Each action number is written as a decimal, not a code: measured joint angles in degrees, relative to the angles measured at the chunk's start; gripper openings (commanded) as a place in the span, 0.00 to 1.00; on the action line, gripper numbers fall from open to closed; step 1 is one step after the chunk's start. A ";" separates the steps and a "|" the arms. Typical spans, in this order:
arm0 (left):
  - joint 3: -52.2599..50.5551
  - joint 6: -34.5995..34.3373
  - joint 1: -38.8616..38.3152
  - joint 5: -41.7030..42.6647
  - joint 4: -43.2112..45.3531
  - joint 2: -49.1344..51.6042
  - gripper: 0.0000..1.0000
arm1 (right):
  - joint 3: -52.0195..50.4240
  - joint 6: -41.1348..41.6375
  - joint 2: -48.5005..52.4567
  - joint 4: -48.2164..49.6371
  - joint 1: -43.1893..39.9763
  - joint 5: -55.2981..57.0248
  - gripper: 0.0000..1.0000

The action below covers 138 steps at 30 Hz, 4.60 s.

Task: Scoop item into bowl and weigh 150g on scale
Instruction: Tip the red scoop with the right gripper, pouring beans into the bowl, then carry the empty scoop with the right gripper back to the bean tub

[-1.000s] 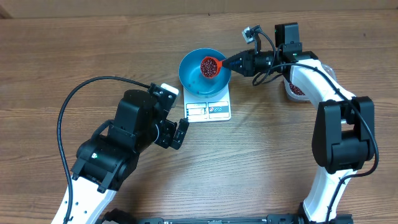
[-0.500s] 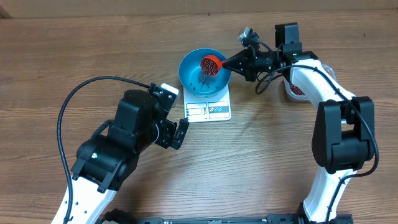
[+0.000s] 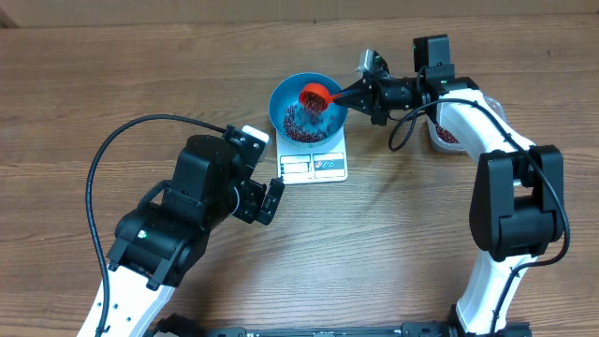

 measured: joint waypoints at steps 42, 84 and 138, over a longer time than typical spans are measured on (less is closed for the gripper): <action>0.02 0.00 0.00 0.00 0.00 0.00 0.99 | 0.00 1.79 -0.61 -5.31 0.42 13.40 0.04; 0.02 -0.02 0.00 0.00 0.00 0.00 1.00 | 0.00 -14.03 -10.86 -13.79 5.62 22.36 0.04; 0.00 0.00 0.00 0.00 0.00 0.00 1.00 | 0.22 40.48 -46.69 -27.45 5.62 40.02 0.04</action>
